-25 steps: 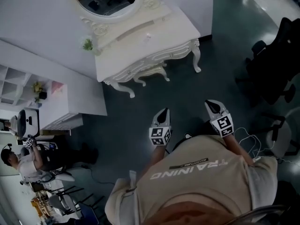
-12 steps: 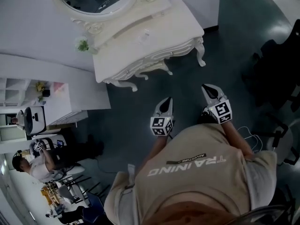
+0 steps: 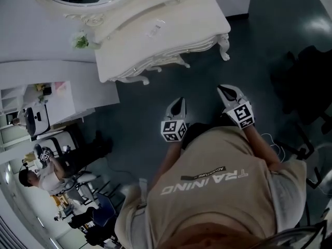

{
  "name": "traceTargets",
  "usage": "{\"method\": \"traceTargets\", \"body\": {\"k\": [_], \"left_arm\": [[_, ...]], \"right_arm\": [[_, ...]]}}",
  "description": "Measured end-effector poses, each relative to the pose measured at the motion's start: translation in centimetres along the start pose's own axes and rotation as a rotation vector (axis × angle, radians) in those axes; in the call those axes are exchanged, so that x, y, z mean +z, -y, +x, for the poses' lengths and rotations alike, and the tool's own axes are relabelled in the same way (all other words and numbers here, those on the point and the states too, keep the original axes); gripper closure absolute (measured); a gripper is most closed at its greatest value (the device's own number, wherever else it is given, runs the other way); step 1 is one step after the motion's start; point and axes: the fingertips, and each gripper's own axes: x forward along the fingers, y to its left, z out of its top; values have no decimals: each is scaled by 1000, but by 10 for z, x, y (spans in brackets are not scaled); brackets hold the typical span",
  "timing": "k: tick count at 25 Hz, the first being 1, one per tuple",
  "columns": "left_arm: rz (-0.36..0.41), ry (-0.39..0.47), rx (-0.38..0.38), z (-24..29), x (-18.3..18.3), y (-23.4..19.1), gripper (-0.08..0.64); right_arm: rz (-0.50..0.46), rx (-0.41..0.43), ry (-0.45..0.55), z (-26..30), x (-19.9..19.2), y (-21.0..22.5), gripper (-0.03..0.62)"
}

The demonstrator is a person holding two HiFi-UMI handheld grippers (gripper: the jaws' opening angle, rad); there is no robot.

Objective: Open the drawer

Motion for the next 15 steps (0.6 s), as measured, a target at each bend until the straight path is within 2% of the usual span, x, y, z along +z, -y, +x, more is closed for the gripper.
{"method": "traceTargets", "body": {"k": [7,10,13,15], "left_arm": [[-30,-23,-3,37,0,-45,552],[-27,-19,-21,47,7,-76,552],[-37,-3,-57,62,25,-99,552],[-41,14,-93,76,40,-109,552]], "right_arm": [[18,0,-72,45,-10,15,589],[14,-4,-61,70,9,0,589],[-38,-6,-53,91,39,-8,589],[-54,-42,-48,104,57,-4,589]]}}
